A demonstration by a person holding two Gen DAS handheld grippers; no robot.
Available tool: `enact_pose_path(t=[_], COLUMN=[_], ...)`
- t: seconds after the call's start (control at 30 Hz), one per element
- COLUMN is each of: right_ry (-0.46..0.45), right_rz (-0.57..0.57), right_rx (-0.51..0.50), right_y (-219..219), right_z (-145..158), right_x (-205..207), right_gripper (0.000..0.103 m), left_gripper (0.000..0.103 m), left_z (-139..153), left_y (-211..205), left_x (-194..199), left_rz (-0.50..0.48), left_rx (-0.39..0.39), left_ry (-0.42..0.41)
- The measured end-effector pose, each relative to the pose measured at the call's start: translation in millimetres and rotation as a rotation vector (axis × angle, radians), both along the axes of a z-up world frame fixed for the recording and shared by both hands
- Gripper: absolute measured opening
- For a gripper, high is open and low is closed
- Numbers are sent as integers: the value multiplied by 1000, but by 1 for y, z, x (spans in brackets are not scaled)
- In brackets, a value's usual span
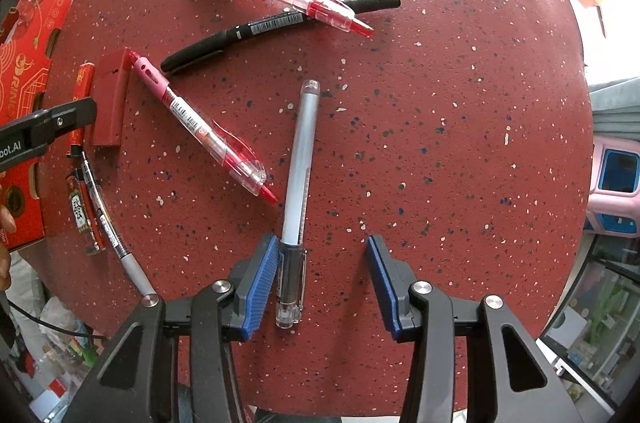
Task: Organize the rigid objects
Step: 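Grasp the red gold-printed tube with the left tool while the right tool grasps the clear pen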
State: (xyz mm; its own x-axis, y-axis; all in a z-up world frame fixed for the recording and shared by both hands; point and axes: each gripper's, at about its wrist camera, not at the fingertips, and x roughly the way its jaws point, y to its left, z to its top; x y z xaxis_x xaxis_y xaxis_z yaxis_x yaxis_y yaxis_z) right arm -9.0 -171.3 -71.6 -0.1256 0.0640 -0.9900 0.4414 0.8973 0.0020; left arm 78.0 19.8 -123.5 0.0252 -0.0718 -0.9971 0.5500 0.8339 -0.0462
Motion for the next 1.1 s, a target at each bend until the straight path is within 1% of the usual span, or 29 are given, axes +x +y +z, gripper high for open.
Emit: enact_pose_path(t=[0.07,0.1,0.13,0.17,0.2,0.3,0.37,0.5,0.57,0.7,0.77,0.83,1.03,1.1], right_ry=[2,4,5,7,9,13,15,18,19,22,22,21,22,23], right_rz=[3,2,3,5,5,5,4,4,3,4,5,6,4,3], right_rx=[1,3,3,4,5,5,3,0,2,0,-3,-6,-10,-9], right_y=[0,0,0,0,-1,-1,0,0,0,-1,-1,0,0,0], right_z=[0,0,-1,-1,-1,-2,-3,-4,-4,-5,-5,-5,-5,-5], right_x=[0,0,1,1,1,2,2,2,3,3,3,3,2,2], right_gripper=[48,48,48,48,48,48,48,48,48,48,48,48,48,48], left_gripper=[103,103,103,103,103,103,103,103,103,103,103,103,103,103], left_z=[1,5,3,3,4,1,1,2,2,-5,-8,-9,-8,-7], left_y=[-6,-5,5,5,11,12,10,2,7,14,15,8,-25,-28], left_x=[7,16,21,22,22,24,25,16,21,26,26,24,12,13], left_rz=[6,13,19,21,18,25,25,-14,25,61,72,57,-56,-53], left_rx=[5,4,0,4,12,-3,0,22,22,77,71,68,45,40], left_ry=[0,5,4,0,-1,-5,-12,-52,-37,-22,-4,-5,-31,-34])
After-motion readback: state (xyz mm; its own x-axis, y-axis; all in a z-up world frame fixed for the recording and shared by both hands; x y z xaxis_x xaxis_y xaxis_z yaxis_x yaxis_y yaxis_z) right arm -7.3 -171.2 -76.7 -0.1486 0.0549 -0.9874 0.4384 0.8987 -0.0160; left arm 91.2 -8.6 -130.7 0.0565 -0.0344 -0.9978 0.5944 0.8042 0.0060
